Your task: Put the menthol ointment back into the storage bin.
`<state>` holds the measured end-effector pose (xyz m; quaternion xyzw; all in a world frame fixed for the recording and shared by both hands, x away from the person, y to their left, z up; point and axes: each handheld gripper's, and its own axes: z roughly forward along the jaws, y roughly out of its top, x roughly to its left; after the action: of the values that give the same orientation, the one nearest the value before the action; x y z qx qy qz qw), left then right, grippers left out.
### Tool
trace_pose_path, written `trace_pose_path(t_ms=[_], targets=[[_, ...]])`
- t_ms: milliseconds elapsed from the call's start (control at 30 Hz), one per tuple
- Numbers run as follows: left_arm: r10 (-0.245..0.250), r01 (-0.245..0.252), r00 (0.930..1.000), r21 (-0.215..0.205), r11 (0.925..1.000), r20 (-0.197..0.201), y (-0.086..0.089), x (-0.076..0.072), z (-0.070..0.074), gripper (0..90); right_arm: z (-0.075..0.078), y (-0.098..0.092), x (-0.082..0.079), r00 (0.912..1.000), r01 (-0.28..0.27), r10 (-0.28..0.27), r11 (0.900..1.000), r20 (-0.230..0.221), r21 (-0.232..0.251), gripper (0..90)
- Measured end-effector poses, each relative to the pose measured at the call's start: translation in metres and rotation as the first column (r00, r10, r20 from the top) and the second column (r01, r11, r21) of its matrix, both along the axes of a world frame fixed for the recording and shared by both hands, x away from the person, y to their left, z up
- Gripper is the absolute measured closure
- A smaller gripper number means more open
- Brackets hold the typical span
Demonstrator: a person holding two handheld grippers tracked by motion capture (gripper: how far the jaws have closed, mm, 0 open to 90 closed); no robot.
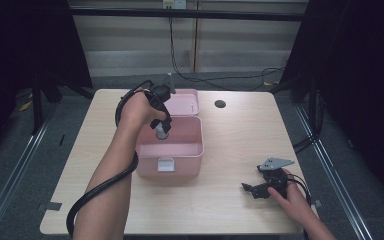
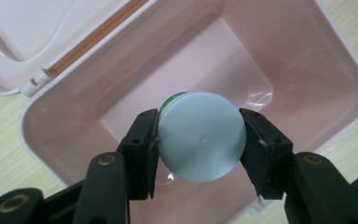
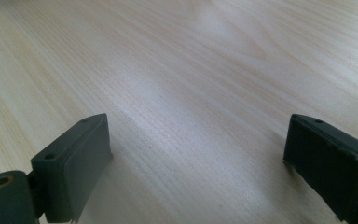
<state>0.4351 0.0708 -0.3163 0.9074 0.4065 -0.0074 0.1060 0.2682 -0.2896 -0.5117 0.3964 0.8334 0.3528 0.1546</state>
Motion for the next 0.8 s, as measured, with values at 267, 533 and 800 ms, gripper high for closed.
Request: trace_pose_path(t_ms=[267, 533, 800], targets=[[0.027, -0.027, 0.9996, 0.019, 0.9995, 0.007, -0.004, 0.005, -0.012, 50.1, 0.0, 0.0, 0.0, 1.0, 0.0, 0.0, 1.0, 0.0, 0.0, 6.8], [0.08, -0.08, 0.9968, 0.008, 0.9968, -0.003, -0.004, 0.011, -0.024, 50.2, 0.0, 0.0, 0.0, 1.0, 0.0, 0.0, 1.0, 0.0, 0.0, 6.7], [0.13, -0.13, 0.9914, 0.011, 0.9914, -0.009, -0.007, 0.016, -0.035, 50.1, 0.0, 0.0, 0.0, 1.0, -0.001, 0.001, 1.0, 0.001, 0.0, 6.8]])
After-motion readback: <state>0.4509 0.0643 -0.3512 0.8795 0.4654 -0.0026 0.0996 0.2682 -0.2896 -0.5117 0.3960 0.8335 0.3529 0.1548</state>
